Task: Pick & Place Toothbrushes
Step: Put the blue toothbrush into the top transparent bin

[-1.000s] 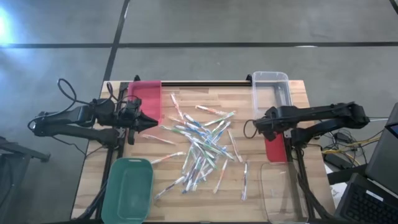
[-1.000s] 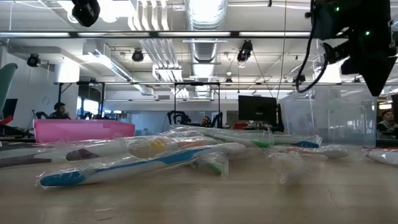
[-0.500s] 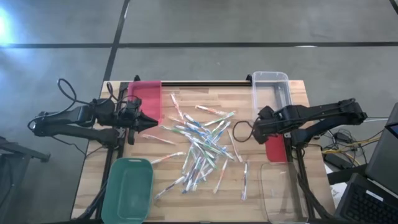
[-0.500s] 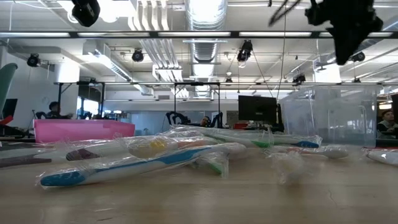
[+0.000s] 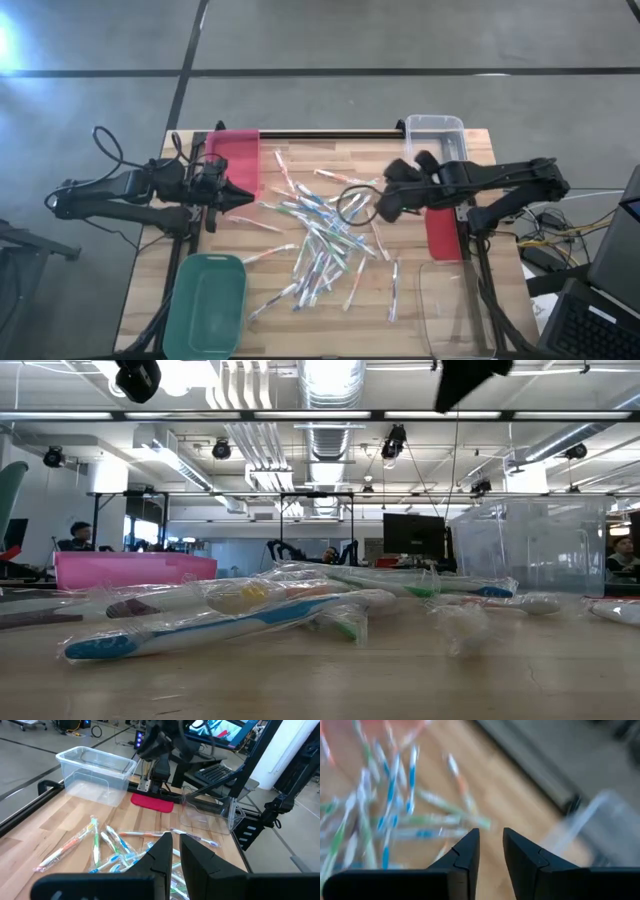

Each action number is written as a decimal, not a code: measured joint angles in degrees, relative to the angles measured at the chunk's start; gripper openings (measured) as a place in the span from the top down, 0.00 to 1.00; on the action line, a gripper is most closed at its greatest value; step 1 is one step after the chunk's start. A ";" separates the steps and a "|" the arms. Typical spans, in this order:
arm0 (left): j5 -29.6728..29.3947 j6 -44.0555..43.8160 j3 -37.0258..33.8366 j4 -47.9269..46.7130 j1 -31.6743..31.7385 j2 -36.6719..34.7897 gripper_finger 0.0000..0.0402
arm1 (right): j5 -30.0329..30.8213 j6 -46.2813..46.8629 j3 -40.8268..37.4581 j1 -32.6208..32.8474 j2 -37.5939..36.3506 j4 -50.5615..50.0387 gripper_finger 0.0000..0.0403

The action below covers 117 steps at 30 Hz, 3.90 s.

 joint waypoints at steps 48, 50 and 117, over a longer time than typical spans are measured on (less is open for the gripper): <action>0.01 -0.01 -0.02 -0.11 -0.04 0.00 0.90 | -8.12 -37.53 43.09 -20.90 26.21 -1.27 0.66; -0.02 0.00 -0.02 -0.11 -0.02 0.00 0.90 | -8.12 -37.24 43.09 -19.28 26.21 -2.76 0.68; -0.01 0.00 -0.02 -0.11 -0.04 0.00 0.90 | -26.90 -48.99 -3.16 16.82 26.28 24.37 0.70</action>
